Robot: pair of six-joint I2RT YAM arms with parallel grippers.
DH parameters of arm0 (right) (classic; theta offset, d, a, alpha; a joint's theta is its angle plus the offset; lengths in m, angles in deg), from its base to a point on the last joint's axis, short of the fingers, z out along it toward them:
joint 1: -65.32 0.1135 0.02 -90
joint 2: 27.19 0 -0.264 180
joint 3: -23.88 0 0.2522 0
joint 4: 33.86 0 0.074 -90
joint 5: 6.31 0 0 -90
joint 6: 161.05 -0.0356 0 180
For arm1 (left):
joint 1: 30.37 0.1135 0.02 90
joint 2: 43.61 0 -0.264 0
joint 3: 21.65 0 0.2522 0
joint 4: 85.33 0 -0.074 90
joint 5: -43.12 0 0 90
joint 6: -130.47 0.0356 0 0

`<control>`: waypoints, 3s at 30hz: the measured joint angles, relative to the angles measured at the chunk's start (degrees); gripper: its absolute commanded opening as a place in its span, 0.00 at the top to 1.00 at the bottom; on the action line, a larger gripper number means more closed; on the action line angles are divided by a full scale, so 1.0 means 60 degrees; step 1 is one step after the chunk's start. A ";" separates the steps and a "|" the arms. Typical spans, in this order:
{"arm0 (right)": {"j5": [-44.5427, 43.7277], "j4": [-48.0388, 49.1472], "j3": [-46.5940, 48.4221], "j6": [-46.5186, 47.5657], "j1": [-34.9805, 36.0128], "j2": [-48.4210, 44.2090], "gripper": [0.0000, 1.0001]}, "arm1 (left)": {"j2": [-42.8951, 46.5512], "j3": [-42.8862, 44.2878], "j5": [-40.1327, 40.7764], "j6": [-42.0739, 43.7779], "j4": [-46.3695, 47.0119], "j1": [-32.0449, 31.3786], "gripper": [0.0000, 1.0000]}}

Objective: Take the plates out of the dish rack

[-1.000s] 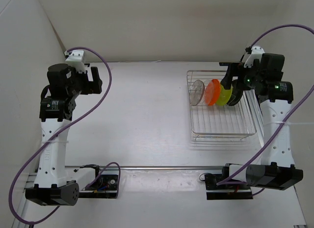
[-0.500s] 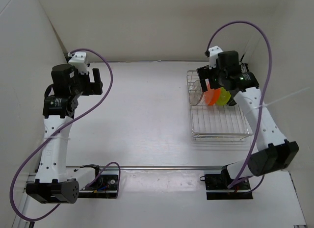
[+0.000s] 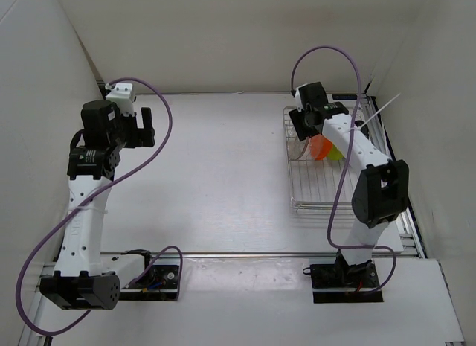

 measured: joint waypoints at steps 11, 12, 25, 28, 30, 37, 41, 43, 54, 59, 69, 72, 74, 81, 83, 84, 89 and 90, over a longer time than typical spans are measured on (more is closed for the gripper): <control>-0.0117 0.0229 0.0401 -0.0036 0.0135 0.0576 0.50 | 0.0117 -0.0131 0.0142 0.0091 0.0040 0.0000 0.00; -0.0127 0.0233 0.0419 -0.0044 0.0178 0.0637 0.50 | 0.0120 -0.0157 0.0142 0.0098 0.0040 0.0000 0.00; -0.0619 0.0313 0.0535 -0.0029 0.0248 0.1104 0.77 | 0.0138 -0.0310 0.0146 0.0131 0.0087 0.0000 0.00; -0.0761 0.0350 0.0561 -0.0026 0.0251 0.1104 0.90 | 0.0138 -0.0310 0.0146 0.0135 0.0102 0.0000 0.00; -0.0943 0.0444 0.0568 -0.0047 0.0237 0.1104 1.00 | 0.0138 -0.0310 0.0146 0.0135 0.0106 0.0000 0.00; -0.1497 0.0448 0.0586 -0.0259 0.0288 0.1104 1.00 | 0.0138 -0.0310 0.0146 0.0135 0.0106 0.0000 0.00; -0.1832 0.0302 0.0699 -0.0364 0.0382 0.1122 1.00 | 0.0138 -0.0310 0.0146 0.0135 0.0106 0.0000 0.00; -0.2029 0.0109 0.0863 -0.0393 0.0437 0.1137 1.00 | 0.0120 -0.0310 0.0146 0.0135 0.0109 0.0000 0.00; -0.3133 -0.0812 0.2073 -0.0204 0.0488 0.0696 1.00 | -0.1566 0.0721 -0.0055 0.0025 0.0004 -0.0142 0.00; -0.3100 -0.0892 0.2069 -0.0084 0.0492 -0.0477 1.00 | -0.2758 0.1887 -0.0630 -0.0157 -0.0171 -0.0670 0.00; -0.0073 -0.1322 0.1701 0.0007 0.0313 -0.3038 1.00 | -0.4936 0.3654 -0.3311 -0.0543 -0.0186 -0.3053 0.00; 0.1166 -0.1428 0.1315 0.0004 0.0226 -0.3340 1.00 | -0.5632 0.4696 -0.4003 -0.0856 -0.0160 -0.3854 0.00; 0.1971 -0.1443 0.1144 -0.0011 0.0146 -0.3377 1.00 | -0.6051 0.5355 -0.4291 -0.1129 0.0091 -0.4302 0.03; 0.4342 -0.1421 0.1027 -0.0288 -0.0295 -0.3395 1.00 | -0.7289 0.7249 -0.4758 -0.2040 0.0441 -0.5085 0.04; 0.4838 -0.1395 0.1027 -0.0375 -0.0433 -0.3402 1.00 | -0.7493 0.7391 -0.4852 -0.2208 0.0528 -0.5155 0.04; 0.5053 -0.1384 0.1027 -0.0441 -0.0499 -0.3410 1.00 | -0.7581 0.7406 -0.4881 -0.2266 0.0535 -0.5202 0.06; 0.5741 -0.1384 0.1188 -0.0692 -0.0805 -0.3410 1.00 | -0.7967 0.7402 -0.4914 -0.2441 0.0532 -0.5344 0.18; 0.5839 -0.1388 0.1257 -0.0736 -0.0852 -0.3410 1.00 | -0.8014 0.7402 -0.4929 -0.2473 0.0532 -0.5377 0.18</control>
